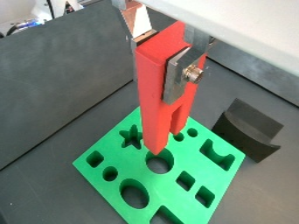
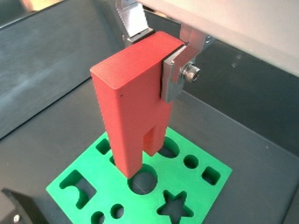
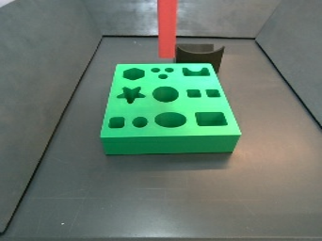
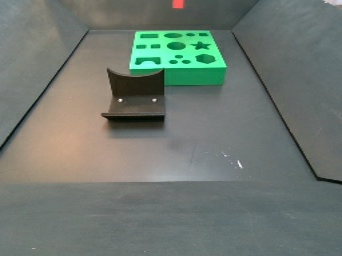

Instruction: Insert the double-square object.

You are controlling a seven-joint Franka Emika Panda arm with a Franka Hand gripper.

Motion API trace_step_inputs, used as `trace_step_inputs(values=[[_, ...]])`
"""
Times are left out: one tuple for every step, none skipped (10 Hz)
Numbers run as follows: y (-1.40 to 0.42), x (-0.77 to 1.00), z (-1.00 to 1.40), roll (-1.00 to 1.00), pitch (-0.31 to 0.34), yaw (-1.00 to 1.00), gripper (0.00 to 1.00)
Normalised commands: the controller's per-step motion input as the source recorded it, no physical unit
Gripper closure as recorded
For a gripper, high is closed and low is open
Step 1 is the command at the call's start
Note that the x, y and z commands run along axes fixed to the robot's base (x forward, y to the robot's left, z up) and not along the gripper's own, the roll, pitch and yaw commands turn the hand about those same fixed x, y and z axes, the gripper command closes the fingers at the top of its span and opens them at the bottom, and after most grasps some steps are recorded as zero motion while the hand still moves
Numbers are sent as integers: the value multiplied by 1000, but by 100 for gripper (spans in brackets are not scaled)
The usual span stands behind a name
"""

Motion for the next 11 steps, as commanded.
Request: trace_step_inputs(values=[[0, 11, -340, 13, -7, -1000, 100], [34, 189, -340, 46, -16, -949, 100], [14, 346, -346, 63, -17, -826, 100], [63, 503, -277, 46, -10, -700, 100], [160, 677, -169, 7, 0, -569, 100], [274, 746, -43, 0, 0, -526, 100], [366, 797, 0, -44, 0, -497, 100], [369, 751, 0, -36, 0, -523, 100], [309, 523, -6, -9, 0, -711, 100], [163, 246, -86, 0, 0, -906, 100], [103, 160, -103, 0, 0, -963, 100]])
